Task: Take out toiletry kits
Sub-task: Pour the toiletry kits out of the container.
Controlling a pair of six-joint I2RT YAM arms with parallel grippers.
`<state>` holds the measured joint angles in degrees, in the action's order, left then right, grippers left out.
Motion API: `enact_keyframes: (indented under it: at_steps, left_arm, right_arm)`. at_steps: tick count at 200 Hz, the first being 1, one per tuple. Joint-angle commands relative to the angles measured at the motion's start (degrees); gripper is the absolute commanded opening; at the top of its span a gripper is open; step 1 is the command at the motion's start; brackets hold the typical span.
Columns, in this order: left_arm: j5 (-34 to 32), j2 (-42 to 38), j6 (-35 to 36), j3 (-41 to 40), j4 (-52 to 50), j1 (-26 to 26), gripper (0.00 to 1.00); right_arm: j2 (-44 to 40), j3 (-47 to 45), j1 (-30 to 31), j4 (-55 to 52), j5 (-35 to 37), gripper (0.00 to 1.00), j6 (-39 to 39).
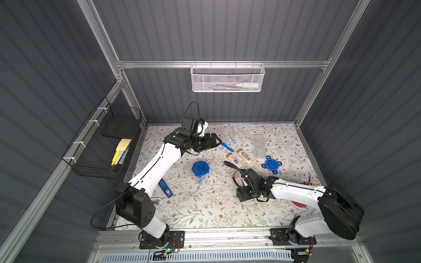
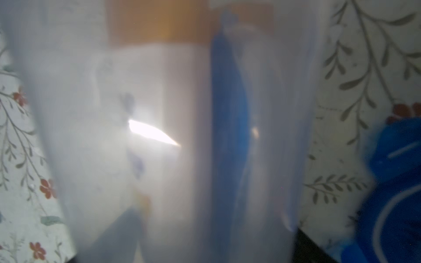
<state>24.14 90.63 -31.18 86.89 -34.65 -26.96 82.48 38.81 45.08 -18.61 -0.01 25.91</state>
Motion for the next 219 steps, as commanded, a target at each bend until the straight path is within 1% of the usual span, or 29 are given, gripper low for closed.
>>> enact_keyframes:
  at_steps: [1,15,33,40,56,80,102,120,145,190,219]
  left_arm:
    - [0.92,0.53,1.42,-0.19,0.46,0.24,0.85]
    - [0.57,0.34,1.69,-0.48,0.36,0.24,0.85]
    - [0.34,0.25,2.03,-0.50,0.12,0.24,0.85]
    - [0.25,0.25,2.17,-0.41,0.04,0.24,0.86]
    - [0.23,0.27,2.21,-0.41,0.03,0.24,0.86]
    - [0.43,0.09,2.18,-0.58,0.11,0.33,0.86]
    - [0.23,-0.40,2.18,-1.10,0.18,0.33,0.86]
    - [0.04,-0.67,2.29,-1.22,-0.06,0.33,0.86]
    - [-0.16,-1.05,2.53,-1.20,-0.58,0.41,0.86]
    - [-0.35,-1.28,2.63,-1.45,-0.68,0.42,0.86]
    - [0.09,-1.11,2.40,-1.97,-0.18,0.42,0.86]
  right_arm:
    - [0.90,2.29,0.22,-1.41,-0.50,0.78,-0.40]
    - [0.61,3.71,0.26,-3.11,-0.29,0.73,-0.81]
    - [0.47,7.21,0.23,-6.99,-0.06,0.70,-1.64]
    - [0.86,9.36,0.12,-10.68,-0.21,0.67,-2.25]
    - [2.35,14.76,0.16,-17.12,-0.61,0.65,-3.81]
    - [7.06,22.84,0.14,-26.46,-0.46,0.65,-5.91]
    - [13.55,29.81,0.01,-33.82,-0.96,0.65,-7.16]
    - [17.74,32.42,-0.12,-35.66,-1.72,0.64,-8.32]
    - [20.85,34.44,-0.29,-36.87,-4.66,0.64,-9.20]
    - [20.19,37.20,-2.53,-39.70,-6.96,0.63,-11.76]
    - [21.81,42.20,-6.28,-43.62,-12.17,0.64,-13.49]
